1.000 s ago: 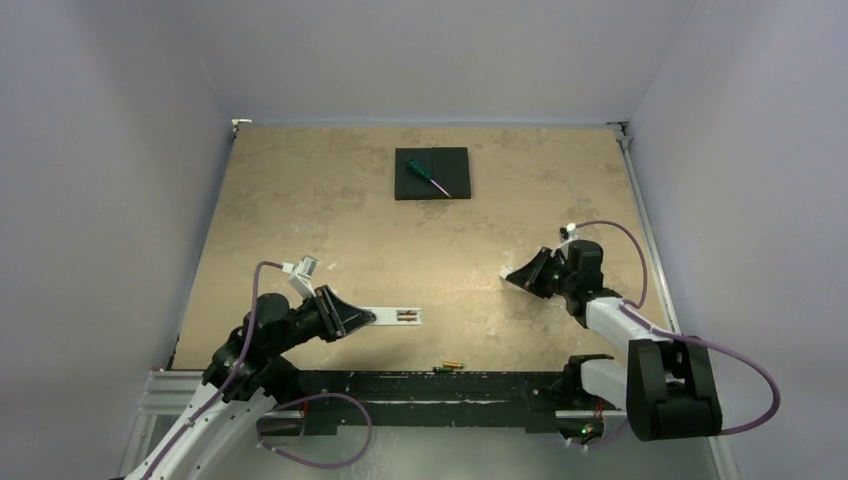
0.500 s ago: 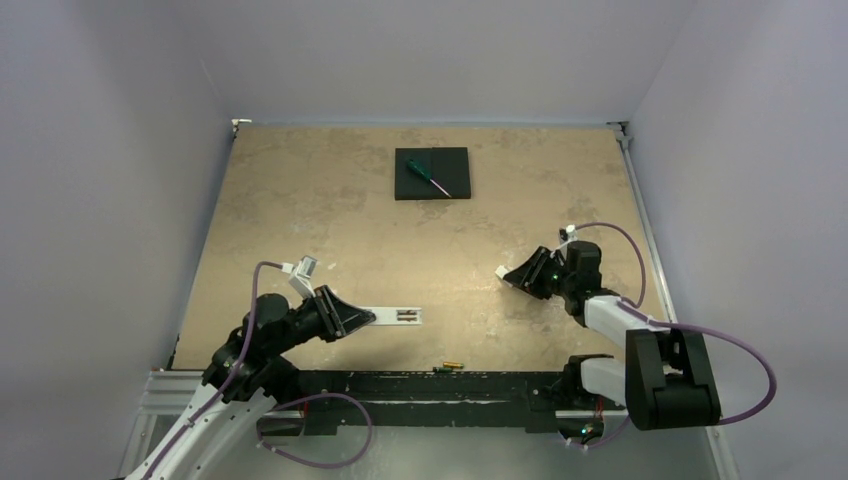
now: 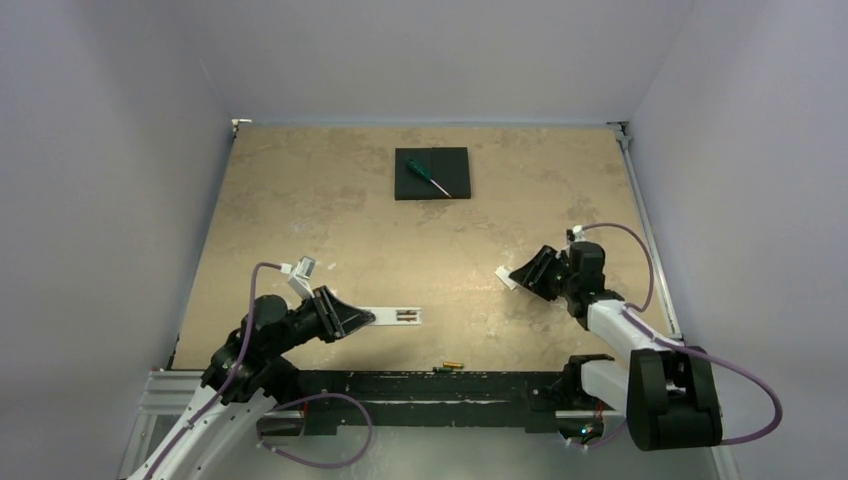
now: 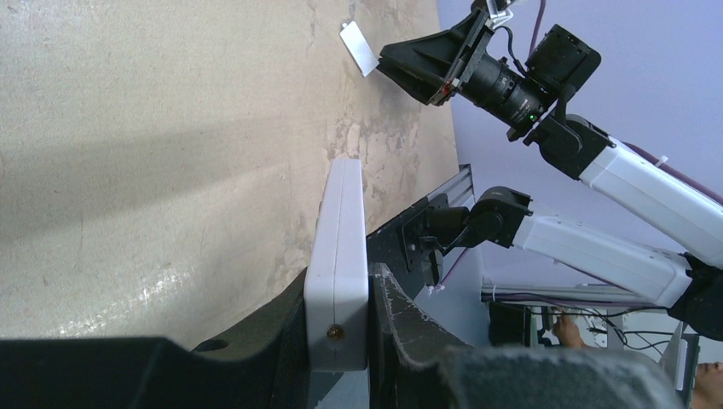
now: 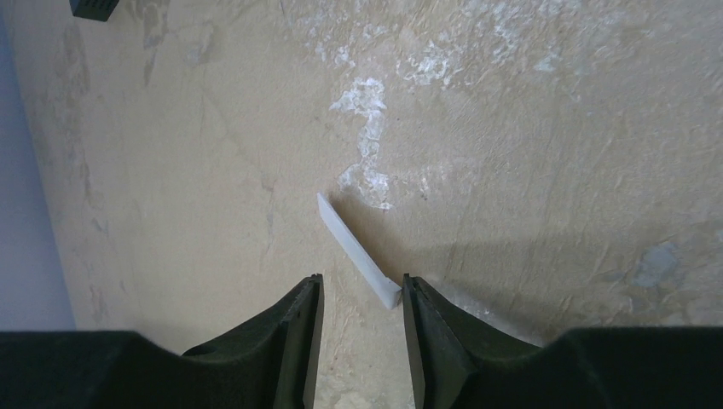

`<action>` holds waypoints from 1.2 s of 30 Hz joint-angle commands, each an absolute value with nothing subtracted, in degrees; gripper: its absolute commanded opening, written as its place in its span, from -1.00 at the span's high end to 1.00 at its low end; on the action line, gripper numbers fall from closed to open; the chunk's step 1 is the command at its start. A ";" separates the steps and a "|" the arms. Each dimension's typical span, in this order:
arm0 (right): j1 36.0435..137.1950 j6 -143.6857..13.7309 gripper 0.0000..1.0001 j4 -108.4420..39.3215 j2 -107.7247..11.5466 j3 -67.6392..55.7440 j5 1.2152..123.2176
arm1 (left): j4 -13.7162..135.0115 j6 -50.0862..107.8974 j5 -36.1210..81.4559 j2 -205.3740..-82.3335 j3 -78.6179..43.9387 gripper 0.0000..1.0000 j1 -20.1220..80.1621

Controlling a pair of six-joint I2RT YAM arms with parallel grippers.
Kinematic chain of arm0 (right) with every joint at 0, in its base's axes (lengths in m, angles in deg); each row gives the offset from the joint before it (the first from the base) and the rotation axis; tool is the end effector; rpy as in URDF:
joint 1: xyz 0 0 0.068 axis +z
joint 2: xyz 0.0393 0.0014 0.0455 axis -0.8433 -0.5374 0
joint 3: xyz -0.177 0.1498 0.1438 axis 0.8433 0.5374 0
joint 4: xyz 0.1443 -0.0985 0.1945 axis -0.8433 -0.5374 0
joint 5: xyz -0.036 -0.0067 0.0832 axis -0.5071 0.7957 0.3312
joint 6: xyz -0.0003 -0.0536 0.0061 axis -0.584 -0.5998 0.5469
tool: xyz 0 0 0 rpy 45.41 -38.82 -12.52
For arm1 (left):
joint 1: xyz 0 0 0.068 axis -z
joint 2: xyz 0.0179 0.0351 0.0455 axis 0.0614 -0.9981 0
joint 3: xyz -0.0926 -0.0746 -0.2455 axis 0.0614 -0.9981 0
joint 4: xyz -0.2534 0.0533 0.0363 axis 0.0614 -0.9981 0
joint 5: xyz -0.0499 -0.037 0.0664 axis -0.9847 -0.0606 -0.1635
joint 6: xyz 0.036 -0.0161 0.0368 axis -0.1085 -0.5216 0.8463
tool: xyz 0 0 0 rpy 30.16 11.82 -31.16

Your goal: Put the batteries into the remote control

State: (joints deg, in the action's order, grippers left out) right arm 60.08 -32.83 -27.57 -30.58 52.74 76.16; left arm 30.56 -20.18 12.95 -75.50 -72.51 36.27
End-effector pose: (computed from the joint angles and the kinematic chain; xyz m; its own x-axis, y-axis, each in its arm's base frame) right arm 0.1953 0.0219 0.1439 -0.7045 0.5535 -0.4442 0.1549 0.7307 0.6648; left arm 0.0712 -0.0588 0.2140 -0.7914 -0.4769 -0.3825 0.1460 0.4602 -0.8757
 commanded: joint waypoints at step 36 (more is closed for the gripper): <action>83.03 -41.22 -0.01 -45.07 -16.02 39.73 70.15 | 39.00 -19.87 7.63 -80.92 -76.29 1.00 36.28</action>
